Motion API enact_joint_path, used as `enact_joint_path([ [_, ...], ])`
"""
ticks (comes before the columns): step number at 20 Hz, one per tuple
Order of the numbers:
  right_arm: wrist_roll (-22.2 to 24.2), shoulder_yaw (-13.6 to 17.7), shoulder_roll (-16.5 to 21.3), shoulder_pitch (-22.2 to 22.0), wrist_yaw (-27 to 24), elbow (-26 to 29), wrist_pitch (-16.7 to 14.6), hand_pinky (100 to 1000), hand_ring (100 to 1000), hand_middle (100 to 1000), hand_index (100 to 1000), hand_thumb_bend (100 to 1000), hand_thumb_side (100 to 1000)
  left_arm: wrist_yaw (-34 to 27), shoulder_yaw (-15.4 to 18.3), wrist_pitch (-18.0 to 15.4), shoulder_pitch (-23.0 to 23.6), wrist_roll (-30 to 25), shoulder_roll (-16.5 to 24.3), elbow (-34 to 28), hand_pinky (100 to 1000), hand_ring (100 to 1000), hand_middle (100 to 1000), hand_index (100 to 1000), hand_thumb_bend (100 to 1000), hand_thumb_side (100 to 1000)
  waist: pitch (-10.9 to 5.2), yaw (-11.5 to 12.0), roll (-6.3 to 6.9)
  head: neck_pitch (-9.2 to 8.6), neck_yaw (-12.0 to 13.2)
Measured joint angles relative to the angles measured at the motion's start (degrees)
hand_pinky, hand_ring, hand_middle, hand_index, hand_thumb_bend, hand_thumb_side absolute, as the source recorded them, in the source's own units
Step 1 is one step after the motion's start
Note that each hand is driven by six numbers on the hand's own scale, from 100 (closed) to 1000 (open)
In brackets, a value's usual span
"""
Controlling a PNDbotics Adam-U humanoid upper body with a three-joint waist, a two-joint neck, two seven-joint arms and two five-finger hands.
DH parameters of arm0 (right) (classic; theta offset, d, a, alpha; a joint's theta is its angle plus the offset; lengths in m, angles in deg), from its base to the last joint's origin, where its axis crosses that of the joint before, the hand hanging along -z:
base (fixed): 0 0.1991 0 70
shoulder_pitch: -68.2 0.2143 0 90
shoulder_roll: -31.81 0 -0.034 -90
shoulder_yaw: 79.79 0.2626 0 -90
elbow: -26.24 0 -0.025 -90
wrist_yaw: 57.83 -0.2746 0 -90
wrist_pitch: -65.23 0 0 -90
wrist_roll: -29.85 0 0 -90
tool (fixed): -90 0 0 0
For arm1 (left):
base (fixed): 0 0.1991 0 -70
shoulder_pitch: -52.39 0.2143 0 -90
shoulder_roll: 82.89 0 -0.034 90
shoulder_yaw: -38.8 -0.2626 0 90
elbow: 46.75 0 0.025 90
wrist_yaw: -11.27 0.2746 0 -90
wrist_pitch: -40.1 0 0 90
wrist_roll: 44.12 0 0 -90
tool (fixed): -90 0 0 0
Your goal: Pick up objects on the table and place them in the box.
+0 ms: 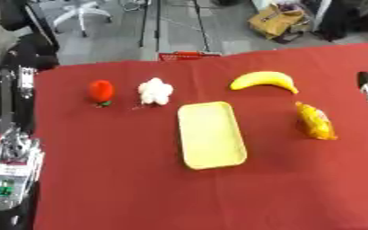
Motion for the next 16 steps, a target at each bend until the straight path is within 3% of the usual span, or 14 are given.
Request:
enact_joint_path([
  [5, 3.2, -0.7, 0.7, 1.7, 4.6, -4.1, -1.3, 752, 805, 901, 955, 492, 646, 0.0, 0.0, 0.0, 0.0, 0.0, 0.0, 0.0, 688, 627, 719, 802, 595, 893, 0.0, 0.1, 0.0, 0.0, 0.0],
  [16, 6.1, -3.0, 0.8, 4.8, 8.0, -8.8, -3.7, 752, 805, 898, 957, 496, 651, 0.0, -0.2, 0.0, 0.0, -0.2, 0.0, 0.0, 688, 627, 719, 802, 594, 893, 0.0, 0.2, 0.0, 0.0, -0.4],
])
